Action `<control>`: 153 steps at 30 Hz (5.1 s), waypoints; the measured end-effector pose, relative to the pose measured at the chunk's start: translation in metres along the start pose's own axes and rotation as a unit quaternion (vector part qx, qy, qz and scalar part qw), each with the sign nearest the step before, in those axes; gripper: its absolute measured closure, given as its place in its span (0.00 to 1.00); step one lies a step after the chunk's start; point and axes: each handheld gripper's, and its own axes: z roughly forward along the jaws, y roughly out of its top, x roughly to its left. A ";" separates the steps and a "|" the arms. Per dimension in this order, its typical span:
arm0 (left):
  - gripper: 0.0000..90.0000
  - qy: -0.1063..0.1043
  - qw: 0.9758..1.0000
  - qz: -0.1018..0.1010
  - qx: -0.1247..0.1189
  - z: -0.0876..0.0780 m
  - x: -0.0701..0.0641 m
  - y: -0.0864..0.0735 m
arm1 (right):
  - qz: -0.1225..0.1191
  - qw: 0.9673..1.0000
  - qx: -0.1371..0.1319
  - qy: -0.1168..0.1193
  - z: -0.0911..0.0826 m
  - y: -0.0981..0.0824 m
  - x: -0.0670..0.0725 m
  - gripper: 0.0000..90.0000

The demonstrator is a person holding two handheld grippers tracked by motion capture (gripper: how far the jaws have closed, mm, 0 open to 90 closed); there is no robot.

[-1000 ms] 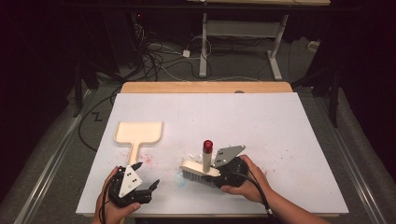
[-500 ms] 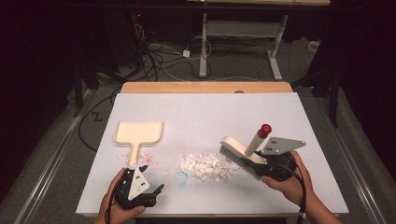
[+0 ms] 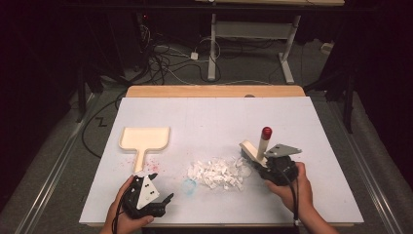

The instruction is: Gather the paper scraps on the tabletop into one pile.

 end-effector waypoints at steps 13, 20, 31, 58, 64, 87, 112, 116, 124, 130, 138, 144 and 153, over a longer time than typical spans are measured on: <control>0.21 -0.005 1.000 0.002 0.001 0.000 0.000 0.000 | -0.021 0.999 -0.019 0.017 0.024 0.026 0.056 0.75; 0.23 -0.005 1.000 0.001 0.000 0.001 -0.001 0.000 | -0.022 0.999 -0.034 0.034 0.033 0.039 0.076 0.75; 0.23 -0.005 1.000 0.004 0.005 0.002 -0.001 -0.001 | 0.001 0.996 -0.077 0.048 0.002 0.038 0.040 0.75; 0.23 -0.006 1.000 0.018 0.018 0.003 -0.003 -0.002 | 0.020 0.999 -0.004 -0.049 0.016 0.006 -0.016 0.75; 0.23 -0.007 1.000 0.017 0.017 0.003 -0.002 -0.002 | -0.026 0.999 -0.012 -0.029 0.029 0.021 0.032 0.75; 0.23 0.000 0.999 0.023 0.032 0.005 -0.002 -0.004 | -0.063 0.992 -0.076 0.074 -0.051 0.008 0.007 0.75; 0.21 -0.004 0.999 0.020 0.032 0.009 -0.003 -0.002 | -0.147 0.973 -0.022 0.175 -0.019 -0.012 0.036 0.76; 0.21 -0.005 0.999 0.021 0.034 0.010 -0.004 -0.002 | -0.155 0.971 -0.041 0.178 -0.010 0.000 0.041 0.76; 0.21 -0.006 0.999 0.026 0.039 0.010 -0.005 -0.004 | -0.149 0.970 -0.071 0.181 -0.028 0.004 0.039 0.75; 0.21 -0.005 0.999 0.024 0.034 0.008 -0.005 -0.003 | -0.117 0.974 -0.110 0.163 -0.056 0.003 0.019 0.75; 0.21 -0.006 0.999 0.026 0.036 0.010 -0.005 -0.001 | -0.072 0.990 -0.117 0.039 -0.030 0.009 -0.001 0.75; 0.21 -0.007 0.999 0.023 0.035 0.010 -0.005 -0.003 | -0.063 0.994 -0.082 -0.023 0.018 0.015 0.001 0.75; 0.21 -0.007 0.999 0.023 0.033 0.010 -0.005 -0.003 | -0.056 0.996 -0.070 -0.018 0.048 0.025 0.037 0.75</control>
